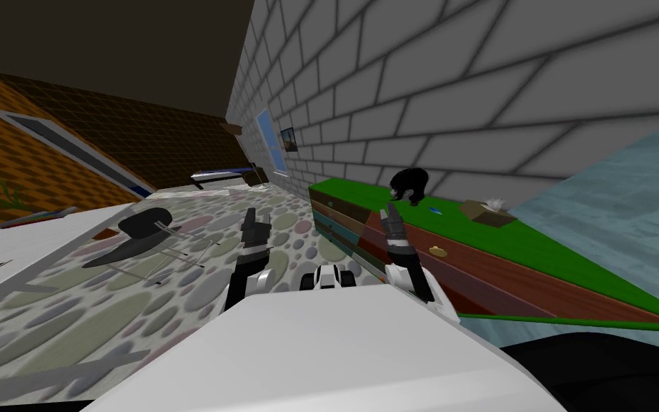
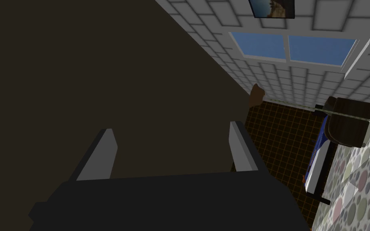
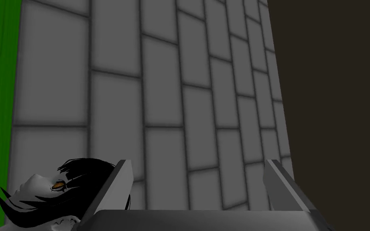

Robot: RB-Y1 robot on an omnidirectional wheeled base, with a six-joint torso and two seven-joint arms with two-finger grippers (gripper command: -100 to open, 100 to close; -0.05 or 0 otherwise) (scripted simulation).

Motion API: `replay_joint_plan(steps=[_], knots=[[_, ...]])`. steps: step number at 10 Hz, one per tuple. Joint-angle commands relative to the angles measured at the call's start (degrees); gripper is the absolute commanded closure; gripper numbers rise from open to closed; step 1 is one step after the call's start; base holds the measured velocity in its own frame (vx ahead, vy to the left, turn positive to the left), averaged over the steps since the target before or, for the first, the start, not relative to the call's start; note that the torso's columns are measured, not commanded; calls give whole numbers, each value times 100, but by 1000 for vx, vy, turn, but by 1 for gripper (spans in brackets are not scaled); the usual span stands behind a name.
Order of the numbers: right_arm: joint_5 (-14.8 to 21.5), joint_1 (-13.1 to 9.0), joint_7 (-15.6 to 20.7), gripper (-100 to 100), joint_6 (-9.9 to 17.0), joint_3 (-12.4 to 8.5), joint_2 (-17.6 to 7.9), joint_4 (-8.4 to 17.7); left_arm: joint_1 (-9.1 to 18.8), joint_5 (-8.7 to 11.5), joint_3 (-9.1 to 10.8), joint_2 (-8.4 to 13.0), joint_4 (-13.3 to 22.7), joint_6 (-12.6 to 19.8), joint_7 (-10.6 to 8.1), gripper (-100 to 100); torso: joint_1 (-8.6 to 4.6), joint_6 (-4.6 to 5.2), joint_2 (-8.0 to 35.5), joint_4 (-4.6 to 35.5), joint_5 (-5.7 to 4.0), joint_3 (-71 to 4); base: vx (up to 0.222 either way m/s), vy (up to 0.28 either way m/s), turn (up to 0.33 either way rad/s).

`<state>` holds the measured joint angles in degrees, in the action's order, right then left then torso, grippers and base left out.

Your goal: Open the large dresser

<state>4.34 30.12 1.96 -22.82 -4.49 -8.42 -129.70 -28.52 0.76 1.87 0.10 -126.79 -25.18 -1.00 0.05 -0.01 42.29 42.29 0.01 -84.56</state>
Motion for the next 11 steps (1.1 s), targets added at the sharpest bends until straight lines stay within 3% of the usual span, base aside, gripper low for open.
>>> replay_joint_plan(steps=[1,4,6,11], knots=[[346,-87,137,-100,404,-80,-124,280,0,0,1,0,0,0,0,0,-10,2,1,0,-1,0,56,56,162],[606,-84,239,-100,668,-114,-183,450,0,0,0,0,0,0,0,0,-3,-1,-6,-1,-1,-3,63,48,100],[1010,-77,461,-100,1080,-185,-281,807,0,0,0,0,0,0,0,0,-2,-2,0,0,-1,0,86,73,222],[1772,-73,704,-100,1793,-263,-358,1176,0,0,0,0,0,0,0,0,-5,-1,10,3,-2,7,80,64,127]])
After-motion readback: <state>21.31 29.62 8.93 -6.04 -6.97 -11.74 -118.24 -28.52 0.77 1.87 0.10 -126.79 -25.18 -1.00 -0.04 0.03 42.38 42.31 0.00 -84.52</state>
